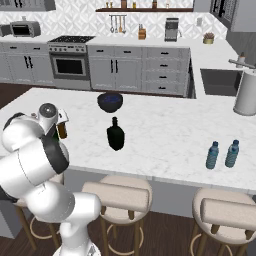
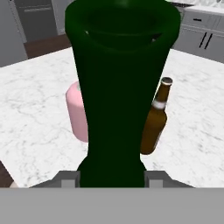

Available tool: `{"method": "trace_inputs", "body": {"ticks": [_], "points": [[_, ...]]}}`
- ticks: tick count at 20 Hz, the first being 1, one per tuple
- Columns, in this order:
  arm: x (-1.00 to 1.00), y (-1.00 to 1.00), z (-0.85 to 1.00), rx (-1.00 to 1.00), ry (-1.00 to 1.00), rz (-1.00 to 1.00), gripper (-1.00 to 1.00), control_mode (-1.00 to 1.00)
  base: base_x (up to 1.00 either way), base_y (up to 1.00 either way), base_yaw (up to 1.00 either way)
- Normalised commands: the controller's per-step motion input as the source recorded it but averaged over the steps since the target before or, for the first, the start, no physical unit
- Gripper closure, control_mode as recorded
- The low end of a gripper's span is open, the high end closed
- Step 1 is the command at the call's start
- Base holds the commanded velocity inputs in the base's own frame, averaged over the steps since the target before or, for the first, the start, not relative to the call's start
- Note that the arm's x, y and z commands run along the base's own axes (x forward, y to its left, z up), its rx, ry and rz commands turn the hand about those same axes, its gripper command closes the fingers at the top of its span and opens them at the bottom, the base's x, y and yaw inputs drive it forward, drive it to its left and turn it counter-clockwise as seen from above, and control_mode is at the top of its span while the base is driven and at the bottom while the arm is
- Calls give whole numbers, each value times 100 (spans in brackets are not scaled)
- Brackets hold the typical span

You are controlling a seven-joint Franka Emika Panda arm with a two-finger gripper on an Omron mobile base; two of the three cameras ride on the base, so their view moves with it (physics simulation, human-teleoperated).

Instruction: Move the plastic bottles in the middle to the plastics group, and the glass bottles in the middle to the glass group.

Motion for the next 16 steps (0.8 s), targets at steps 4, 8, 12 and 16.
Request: {"method": "trace_inputs", "body": {"ticks": [4, 8, 12, 16], "points": [[12, 10, 0, 0, 0, 3, 100, -100, 0, 0, 0], [18, 13, 0, 0, 0, 2, 100, -100, 0, 0, 0], [13, 12, 0, 0, 0, 1, 100, -100, 0, 0, 0], [17, 11, 0, 0, 0, 1, 100, -100, 0, 0, 0]]}}
